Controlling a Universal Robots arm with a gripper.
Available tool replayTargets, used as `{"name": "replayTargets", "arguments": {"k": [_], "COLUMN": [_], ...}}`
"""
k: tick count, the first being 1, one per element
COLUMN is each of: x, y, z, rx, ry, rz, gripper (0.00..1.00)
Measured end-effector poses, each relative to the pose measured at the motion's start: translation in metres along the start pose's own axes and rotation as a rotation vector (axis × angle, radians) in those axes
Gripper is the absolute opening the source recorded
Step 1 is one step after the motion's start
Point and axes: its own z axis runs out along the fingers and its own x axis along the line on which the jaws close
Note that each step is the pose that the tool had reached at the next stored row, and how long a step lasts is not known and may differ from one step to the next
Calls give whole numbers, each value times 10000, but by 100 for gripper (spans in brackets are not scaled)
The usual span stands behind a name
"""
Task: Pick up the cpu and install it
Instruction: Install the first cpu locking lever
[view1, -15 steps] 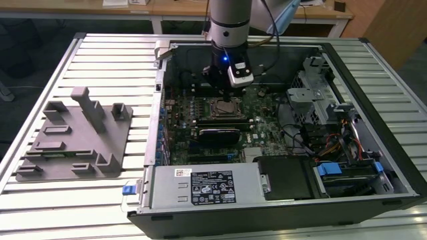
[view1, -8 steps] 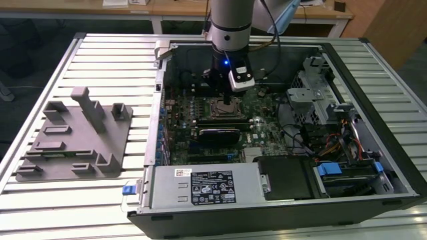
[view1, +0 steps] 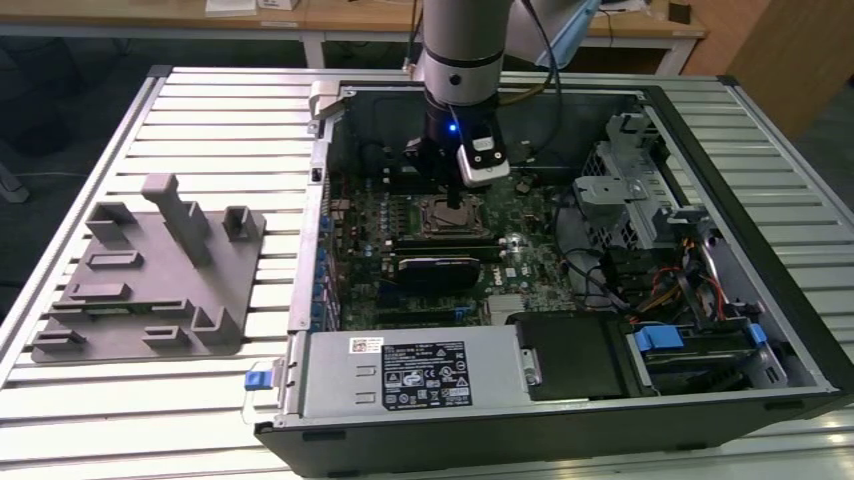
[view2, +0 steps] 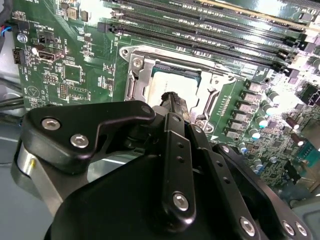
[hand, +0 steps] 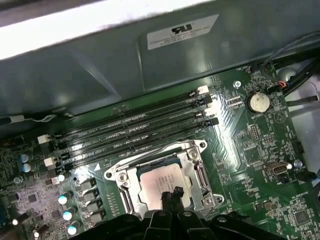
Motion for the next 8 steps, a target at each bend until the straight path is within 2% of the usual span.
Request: {"name": "replayTargets", "arguments": {"k": [8], "x": [-4], "y": [3], "z": [-72], "rx": [0], "ry": [0], "rz": [-1], "gripper": [11]}}
